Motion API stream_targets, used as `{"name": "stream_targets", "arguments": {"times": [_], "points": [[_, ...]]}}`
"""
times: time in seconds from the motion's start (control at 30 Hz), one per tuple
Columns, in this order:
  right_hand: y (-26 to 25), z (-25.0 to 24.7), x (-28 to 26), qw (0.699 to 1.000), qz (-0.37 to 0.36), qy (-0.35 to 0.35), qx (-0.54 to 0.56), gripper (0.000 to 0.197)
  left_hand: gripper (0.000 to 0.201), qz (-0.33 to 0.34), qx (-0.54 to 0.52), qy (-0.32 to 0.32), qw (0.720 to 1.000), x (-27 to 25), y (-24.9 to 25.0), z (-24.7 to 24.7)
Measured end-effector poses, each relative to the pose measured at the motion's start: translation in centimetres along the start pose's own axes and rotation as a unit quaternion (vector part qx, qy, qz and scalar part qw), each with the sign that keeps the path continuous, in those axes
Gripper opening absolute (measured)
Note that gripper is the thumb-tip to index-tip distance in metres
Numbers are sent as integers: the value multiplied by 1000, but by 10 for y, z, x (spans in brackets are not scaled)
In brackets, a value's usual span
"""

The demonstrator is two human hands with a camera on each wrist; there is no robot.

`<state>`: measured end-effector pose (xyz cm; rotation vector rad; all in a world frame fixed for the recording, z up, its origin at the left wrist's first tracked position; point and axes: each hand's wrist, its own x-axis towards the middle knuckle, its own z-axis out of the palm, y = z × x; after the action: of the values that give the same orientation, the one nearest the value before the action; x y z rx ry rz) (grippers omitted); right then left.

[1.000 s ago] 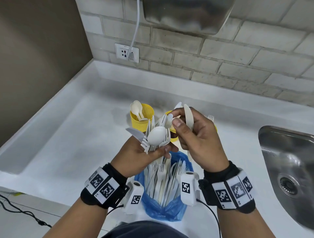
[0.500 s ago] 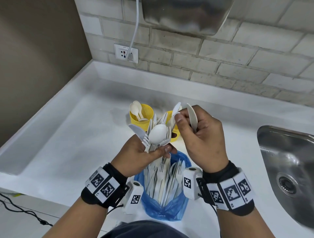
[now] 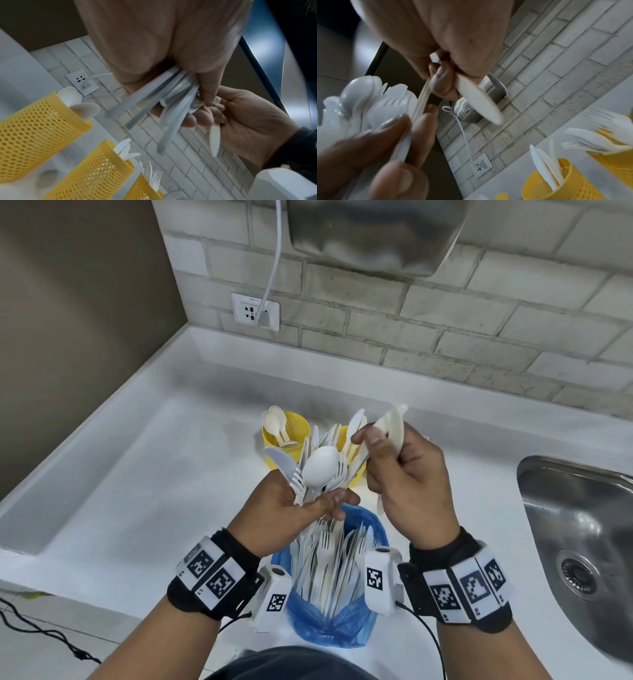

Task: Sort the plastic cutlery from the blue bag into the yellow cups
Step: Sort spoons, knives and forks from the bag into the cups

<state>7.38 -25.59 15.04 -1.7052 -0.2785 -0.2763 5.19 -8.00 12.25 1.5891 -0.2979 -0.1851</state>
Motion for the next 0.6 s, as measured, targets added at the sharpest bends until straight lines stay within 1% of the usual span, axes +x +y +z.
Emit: {"name": "stream_targets", "arguments": {"times": [0.07, 0.13, 0.2, 0.27, 0.33, 0.37, 0.43, 0.5, 0.57, 0.6], "points": [[-2, 0, 2, 996, 27, 43, 71, 30, 12, -15, -15, -3, 1000, 0, -1, 0], [-6, -2, 5, 990, 31, 97, 102, 32, 8, -17, -1, -8, 1000, -1, -3, -2], [-9, -6, 10, 980, 12, 151, 126, 35, 10, -10, 25, -15, 1000, 0, -5, -4], [-12, -11, 17, 960, -1, 197, 201, 35, 9, -14, 36, -12, 999, 0, -6, -3], [-21, -16, 20, 936, -26, 228, 266, 34, 13, -11, 67, 8, 998, 1, -7, -2], [-28, -17, 20, 931, -47, 236, 274, 34, 14, -4, 90, 23, 996, 2, -9, -2], [-45, -20, 17, 936, -103, 245, 229, 34, 14, 20, 134, 65, 989, 4, -13, -3], [-59, -17, 12, 942, -169, 244, 157, 33, 13, 67, 207, 105, 970, 8, -19, -6], [-67, -12, 6, 948, -215, 215, 91, 28, 15, 101, 279, 130, 946, 10, -24, -8], [-68, -11, 4, 956, -222, 183, 53, 27, 17, 106, 300, 137, 938, 11, -25, -8]]}}
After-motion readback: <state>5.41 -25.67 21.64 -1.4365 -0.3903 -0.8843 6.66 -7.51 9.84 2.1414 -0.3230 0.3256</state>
